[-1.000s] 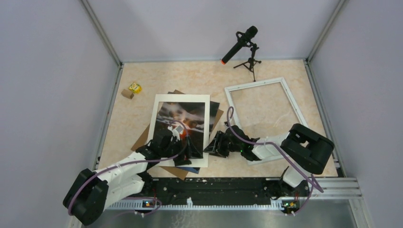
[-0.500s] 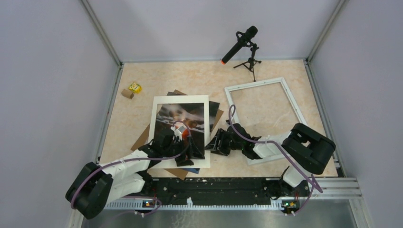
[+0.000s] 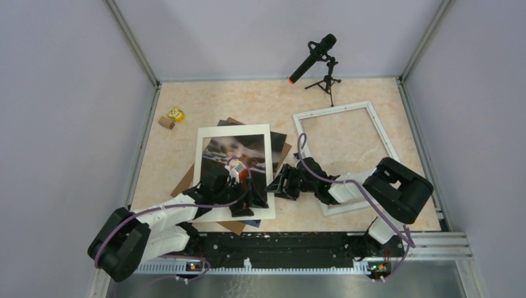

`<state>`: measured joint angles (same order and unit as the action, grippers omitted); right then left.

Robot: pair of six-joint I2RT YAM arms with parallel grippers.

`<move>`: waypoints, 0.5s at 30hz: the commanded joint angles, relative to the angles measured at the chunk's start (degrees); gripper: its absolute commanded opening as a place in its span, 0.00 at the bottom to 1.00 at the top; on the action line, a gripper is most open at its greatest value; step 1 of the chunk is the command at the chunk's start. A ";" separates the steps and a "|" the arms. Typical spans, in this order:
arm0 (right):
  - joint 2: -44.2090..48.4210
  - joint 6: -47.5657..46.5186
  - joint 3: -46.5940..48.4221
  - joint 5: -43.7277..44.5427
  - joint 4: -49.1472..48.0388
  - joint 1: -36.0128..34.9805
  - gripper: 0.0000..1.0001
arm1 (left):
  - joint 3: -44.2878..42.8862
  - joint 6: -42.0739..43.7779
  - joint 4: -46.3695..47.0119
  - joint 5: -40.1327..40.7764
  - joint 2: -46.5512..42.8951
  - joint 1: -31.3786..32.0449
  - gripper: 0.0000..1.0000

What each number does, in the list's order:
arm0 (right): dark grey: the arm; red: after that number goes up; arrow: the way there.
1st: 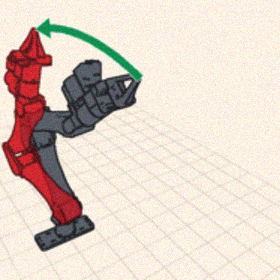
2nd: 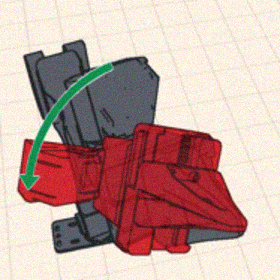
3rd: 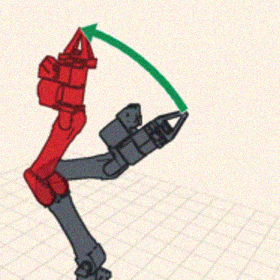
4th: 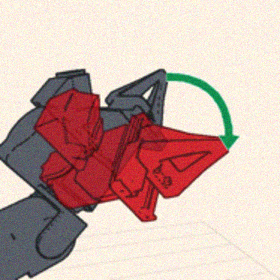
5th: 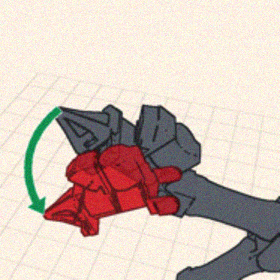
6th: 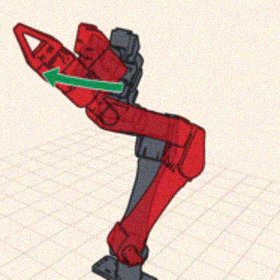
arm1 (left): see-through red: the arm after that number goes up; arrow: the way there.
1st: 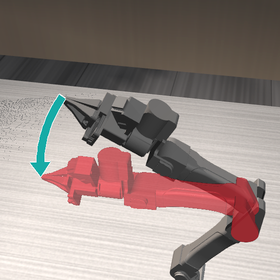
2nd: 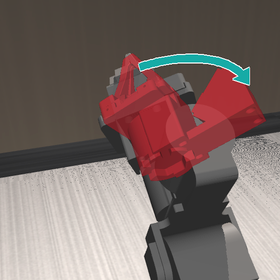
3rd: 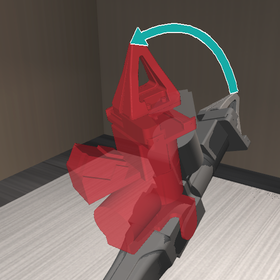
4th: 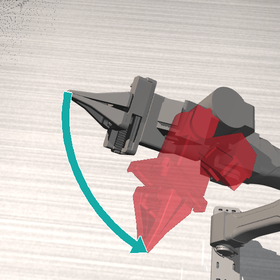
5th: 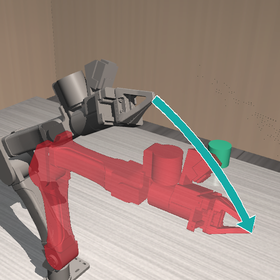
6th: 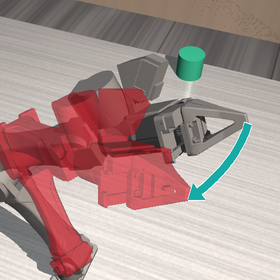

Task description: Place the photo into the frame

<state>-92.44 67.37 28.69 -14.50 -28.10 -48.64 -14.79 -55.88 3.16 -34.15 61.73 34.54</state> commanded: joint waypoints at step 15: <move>4.13 4.71 -6.02 -3.35 -8.33 -0.43 0.56 | -4.36 6.90 1.84 2.24 7.30 0.12 0.98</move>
<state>-93.54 72.47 23.68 -18.35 -38.52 -48.73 -17.28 -53.93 4.03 -35.81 66.87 34.68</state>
